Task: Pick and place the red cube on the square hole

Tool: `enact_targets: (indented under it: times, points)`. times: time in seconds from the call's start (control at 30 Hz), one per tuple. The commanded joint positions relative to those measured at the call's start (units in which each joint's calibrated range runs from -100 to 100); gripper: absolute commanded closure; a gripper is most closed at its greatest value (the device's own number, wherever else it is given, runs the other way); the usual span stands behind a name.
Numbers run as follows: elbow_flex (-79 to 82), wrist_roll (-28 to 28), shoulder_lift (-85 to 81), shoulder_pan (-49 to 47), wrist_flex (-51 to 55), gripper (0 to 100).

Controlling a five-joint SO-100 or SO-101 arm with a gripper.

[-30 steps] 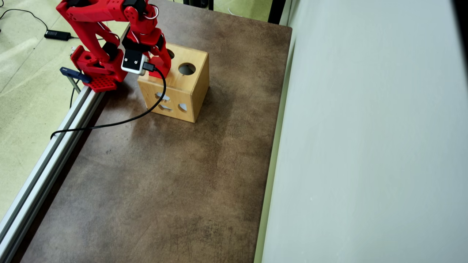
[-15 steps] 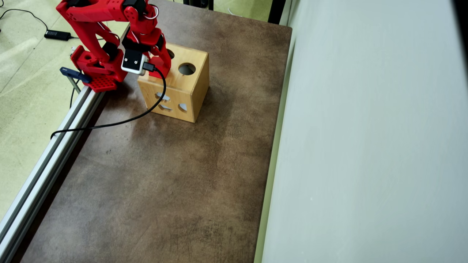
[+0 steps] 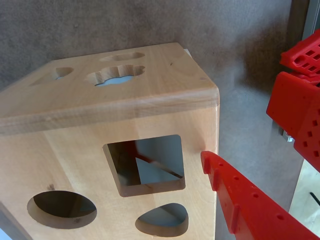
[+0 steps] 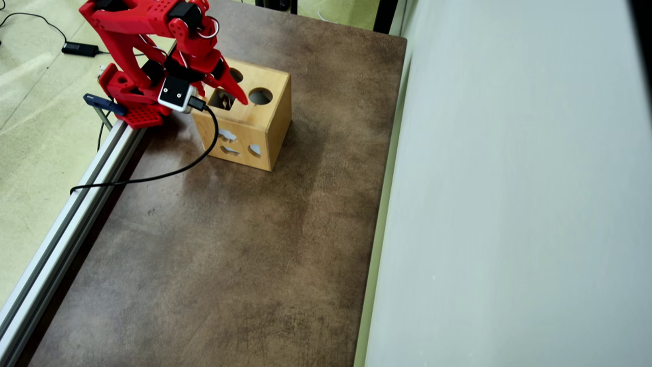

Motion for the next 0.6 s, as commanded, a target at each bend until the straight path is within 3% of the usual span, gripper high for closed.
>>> enact_targets:
  times: [0.0, 0.57]
  points:
    - [-0.4, -0.1, -1.5, -0.1, -0.1, 8]
    - [-0.3, 0.1, -1.4, -0.1, -0.2, 8]
